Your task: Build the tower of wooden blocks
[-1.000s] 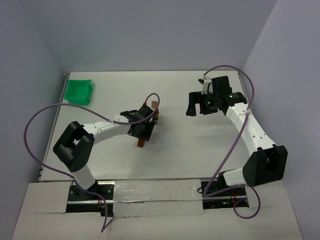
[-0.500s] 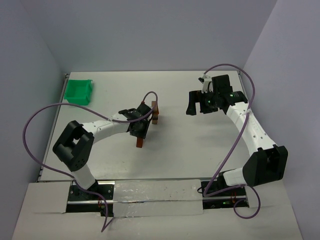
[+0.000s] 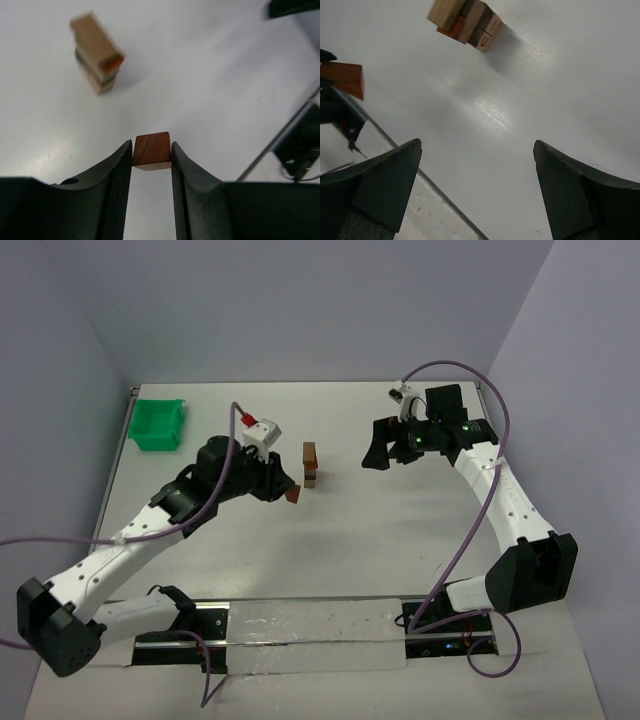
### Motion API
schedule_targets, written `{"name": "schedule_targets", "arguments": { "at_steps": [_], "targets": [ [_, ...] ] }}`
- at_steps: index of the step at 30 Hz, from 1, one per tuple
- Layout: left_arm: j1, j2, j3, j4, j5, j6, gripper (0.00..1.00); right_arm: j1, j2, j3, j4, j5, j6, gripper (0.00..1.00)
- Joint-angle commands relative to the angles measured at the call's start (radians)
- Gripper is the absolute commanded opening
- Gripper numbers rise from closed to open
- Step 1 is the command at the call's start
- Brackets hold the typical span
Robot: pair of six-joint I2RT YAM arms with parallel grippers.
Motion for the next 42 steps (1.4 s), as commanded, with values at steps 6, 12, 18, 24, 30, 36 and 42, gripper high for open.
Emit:
{"name": "schedule_targets", "arguments": {
  "at_steps": [6,12,18,24,30,36,42],
  "targets": [
    [0.115,-0.114,0.036,0.218,0.502,0.132,0.00,0.118,-0.076,0.095,0.119,-0.365,-0.113,1.00],
    [0.149,-0.133,0.038,0.221,0.626,0.224,0.00,0.266,-0.076,0.141,0.074,-0.411,-0.236,0.99],
    [0.148,-0.143,0.031,0.257,0.674,0.240,0.00,0.309,-0.028,0.141,0.112,-0.443,-0.232,0.98],
    [0.148,-0.136,0.042,0.271,0.709,0.281,0.00,0.326,0.009,0.157,0.166,-0.480,-0.229,0.98],
    [0.148,-0.133,0.046,0.284,0.732,0.324,0.00,0.373,0.012,0.140,0.229,-0.510,-0.233,0.96],
    [0.147,-0.138,0.048,0.280,0.738,0.331,0.00,0.391,0.015,0.144,0.240,-0.529,-0.272,0.95],
    [0.147,-0.143,0.048,0.284,0.730,0.319,0.00,0.409,0.054,0.201,0.168,-0.536,-0.349,0.91]
  ]
}}
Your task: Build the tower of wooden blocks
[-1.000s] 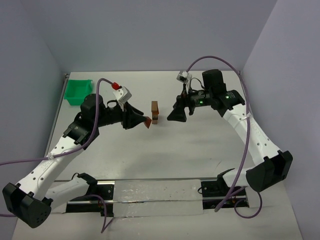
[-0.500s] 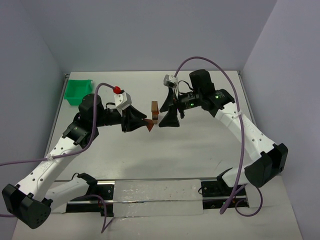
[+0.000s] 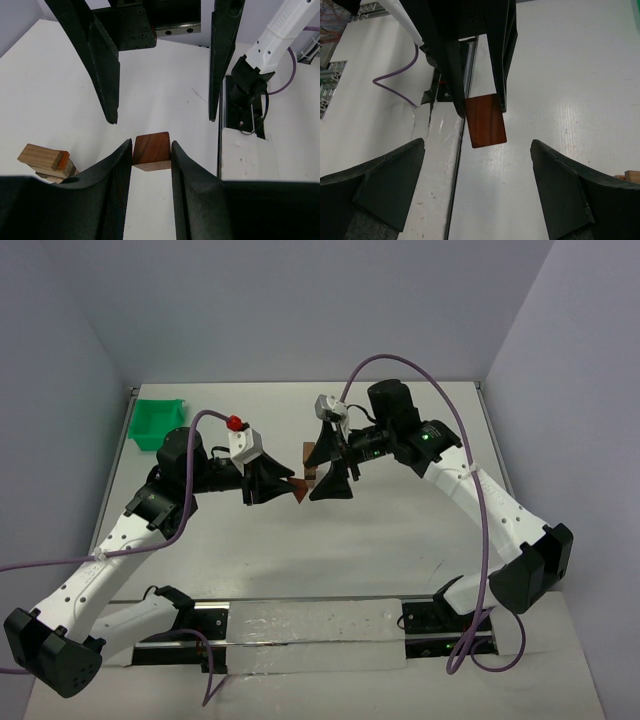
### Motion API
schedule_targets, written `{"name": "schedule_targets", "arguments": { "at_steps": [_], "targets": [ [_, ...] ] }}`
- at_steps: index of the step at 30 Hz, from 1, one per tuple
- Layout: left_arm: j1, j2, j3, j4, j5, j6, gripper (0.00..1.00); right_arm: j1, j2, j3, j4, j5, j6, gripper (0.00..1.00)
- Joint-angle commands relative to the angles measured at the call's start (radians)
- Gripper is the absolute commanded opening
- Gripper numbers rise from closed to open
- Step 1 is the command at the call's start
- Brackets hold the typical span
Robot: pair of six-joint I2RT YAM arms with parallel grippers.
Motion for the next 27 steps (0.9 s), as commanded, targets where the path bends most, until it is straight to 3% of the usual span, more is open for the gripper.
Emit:
{"name": "schedule_targets", "arguments": {
  "at_steps": [1,9,16,27],
  "targets": [
    [0.002,-0.021,0.044,0.063,0.024,0.004,0.00,0.022,0.040,0.087,-0.032,-0.033,-0.086,0.91],
    [0.002,-0.030,0.044,0.086,-0.005,-0.071,0.00,0.026,0.068,0.084,-0.036,-0.043,-0.077,0.81],
    [0.000,-0.031,0.047,0.092,-0.010,-0.075,0.00,0.027,0.084,0.095,-0.049,-0.054,-0.077,0.79],
    [0.000,-0.037,0.039,0.092,-0.023,-0.074,0.00,0.046,0.117,0.146,-0.103,-0.065,-0.106,0.63]
  ]
}}
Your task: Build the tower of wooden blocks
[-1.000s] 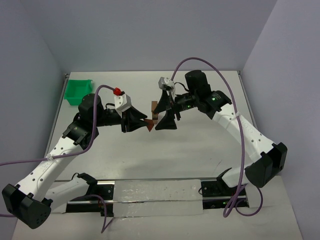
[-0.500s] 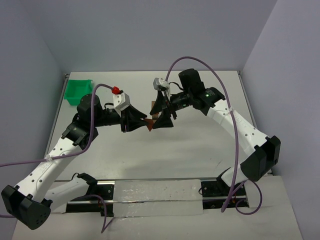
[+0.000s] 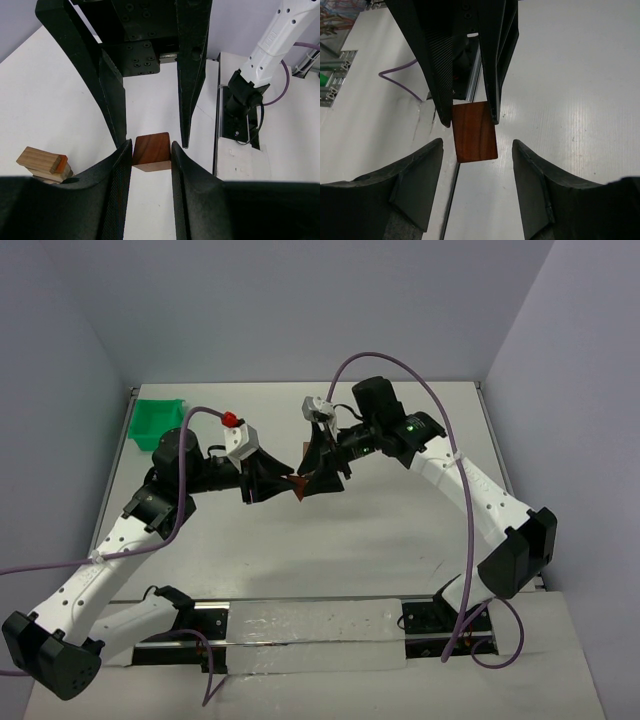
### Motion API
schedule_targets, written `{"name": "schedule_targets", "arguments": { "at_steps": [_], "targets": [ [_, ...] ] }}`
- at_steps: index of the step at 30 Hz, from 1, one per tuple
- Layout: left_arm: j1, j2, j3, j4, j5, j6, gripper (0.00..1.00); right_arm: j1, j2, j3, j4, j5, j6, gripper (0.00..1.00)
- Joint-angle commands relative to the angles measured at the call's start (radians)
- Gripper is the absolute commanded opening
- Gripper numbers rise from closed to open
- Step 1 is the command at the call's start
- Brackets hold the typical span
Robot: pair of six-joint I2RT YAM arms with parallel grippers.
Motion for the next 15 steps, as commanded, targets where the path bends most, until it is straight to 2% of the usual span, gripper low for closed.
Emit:
{"name": "schedule_targets", "arguments": {
  "at_steps": [1,7,12,15],
  "targets": [
    [0.000,-0.024,0.038,0.055,-0.011,-0.001,0.00,0.018,0.019,0.069,-0.039,-0.028,-0.033,0.62],
    [0.000,-0.029,0.031,0.083,-0.017,-0.008,0.00,0.030,0.053,0.119,-0.097,-0.032,-0.064,0.53],
    [-0.001,-0.037,0.026,0.073,-0.026,-0.004,0.00,0.030,0.074,0.152,-0.144,-0.025,-0.076,0.39],
    [0.000,-0.044,0.019,0.063,-0.045,0.007,0.00,0.030,0.092,0.186,-0.203,-0.012,-0.099,0.26]
  ]
}}
